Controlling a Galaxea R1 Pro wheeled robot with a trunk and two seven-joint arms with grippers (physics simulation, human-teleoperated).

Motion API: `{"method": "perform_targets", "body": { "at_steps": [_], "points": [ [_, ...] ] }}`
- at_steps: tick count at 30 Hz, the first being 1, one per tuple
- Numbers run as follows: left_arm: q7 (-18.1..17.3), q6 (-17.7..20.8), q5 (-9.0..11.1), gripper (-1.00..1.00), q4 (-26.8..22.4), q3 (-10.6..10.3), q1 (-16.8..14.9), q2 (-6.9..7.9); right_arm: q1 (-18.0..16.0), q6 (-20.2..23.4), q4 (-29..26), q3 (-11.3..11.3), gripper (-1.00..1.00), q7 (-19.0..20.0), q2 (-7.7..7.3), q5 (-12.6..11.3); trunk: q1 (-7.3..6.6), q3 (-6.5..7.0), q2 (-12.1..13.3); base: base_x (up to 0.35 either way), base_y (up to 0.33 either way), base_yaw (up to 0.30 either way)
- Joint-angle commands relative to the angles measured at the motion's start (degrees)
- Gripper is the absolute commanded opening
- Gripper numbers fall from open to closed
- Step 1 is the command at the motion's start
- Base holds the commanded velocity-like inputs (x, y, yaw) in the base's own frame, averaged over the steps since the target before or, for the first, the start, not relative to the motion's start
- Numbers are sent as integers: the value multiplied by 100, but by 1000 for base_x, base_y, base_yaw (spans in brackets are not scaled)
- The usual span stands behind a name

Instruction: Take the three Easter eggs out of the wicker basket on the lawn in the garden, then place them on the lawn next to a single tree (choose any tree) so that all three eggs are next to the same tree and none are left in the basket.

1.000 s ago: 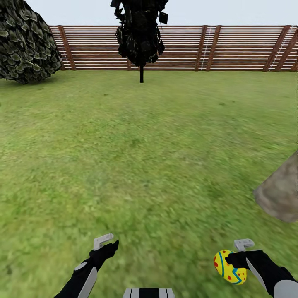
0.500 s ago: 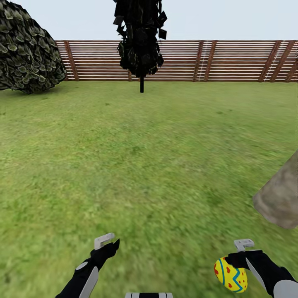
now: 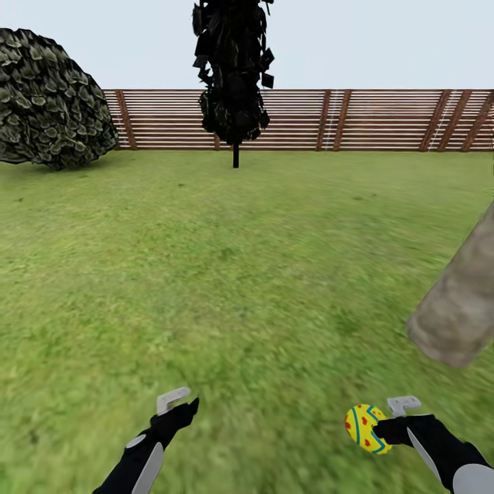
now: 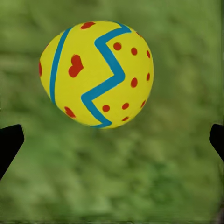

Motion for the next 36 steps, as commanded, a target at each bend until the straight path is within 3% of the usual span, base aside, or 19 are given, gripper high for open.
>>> {"method": "perform_targets", "body": {
  "at_steps": [1, 16, 25, 36],
  "points": [
    [-11, 42, 59, 100, -9, 18, 0, -5, 0, 30, -11, 14, 100, 28, -4, 43, -7, 18, -1, -346, 0, 0],
    [-6, 42, 59, 100, -13, 14, 0, -6, 0, 23, -11, 18, 100, 25, 5, 43, -46, 350, 19, -343, 0, 0],
    [-12, 39, 55, 100, -12, 16, 0, -11, 0, 21, -11, 26, 100, 25, 5, 43, -69, 550, 32, -64, 0, 0],
    [-3, 48, 43, 100, 1, 6, 0, -54, 0, 21, -11, 27, 100, 27, 5, 50, -97, 793, 46, -323, 0, 0]
  ]
}}
